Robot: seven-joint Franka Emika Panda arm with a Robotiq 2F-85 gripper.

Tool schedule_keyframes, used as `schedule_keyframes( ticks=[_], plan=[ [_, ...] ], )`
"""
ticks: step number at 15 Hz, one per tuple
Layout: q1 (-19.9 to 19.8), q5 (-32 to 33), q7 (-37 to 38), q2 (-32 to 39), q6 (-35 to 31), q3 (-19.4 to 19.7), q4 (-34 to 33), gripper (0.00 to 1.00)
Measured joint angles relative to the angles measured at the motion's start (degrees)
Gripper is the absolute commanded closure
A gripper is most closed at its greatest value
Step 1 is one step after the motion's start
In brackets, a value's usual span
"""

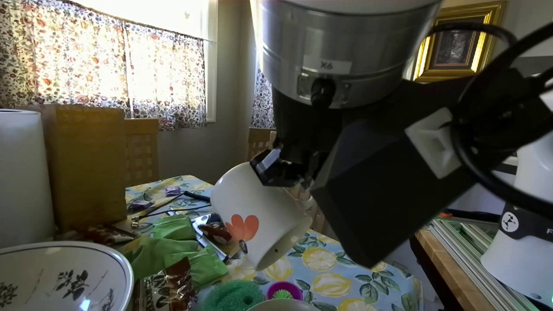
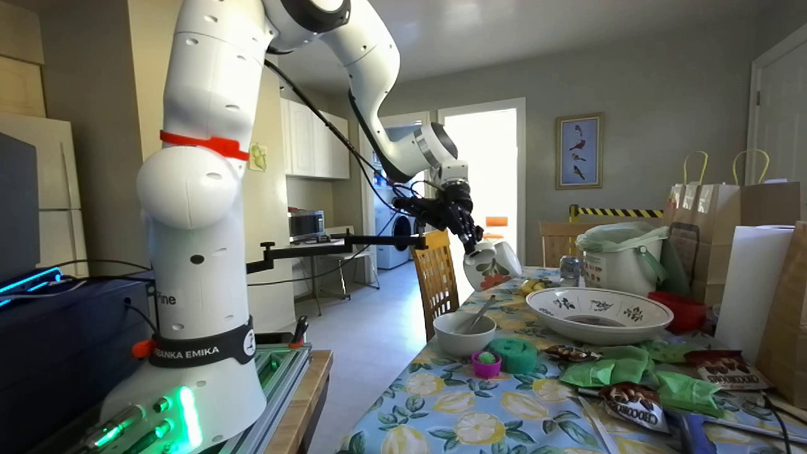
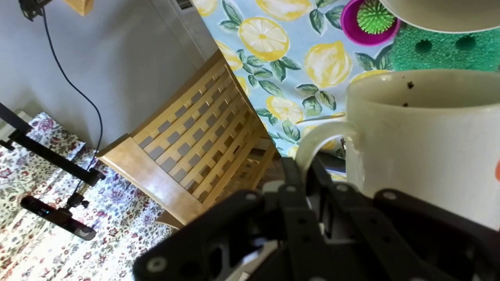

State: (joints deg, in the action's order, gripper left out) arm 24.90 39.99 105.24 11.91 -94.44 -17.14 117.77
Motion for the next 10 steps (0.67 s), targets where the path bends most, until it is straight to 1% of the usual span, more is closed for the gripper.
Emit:
schedule_keyframes(
  ticks=[10],
  plan=[
    [0.6, 0.0, 0.7, 0.3, 0.9, -0.4, -0.2, 0.97]
  ],
)
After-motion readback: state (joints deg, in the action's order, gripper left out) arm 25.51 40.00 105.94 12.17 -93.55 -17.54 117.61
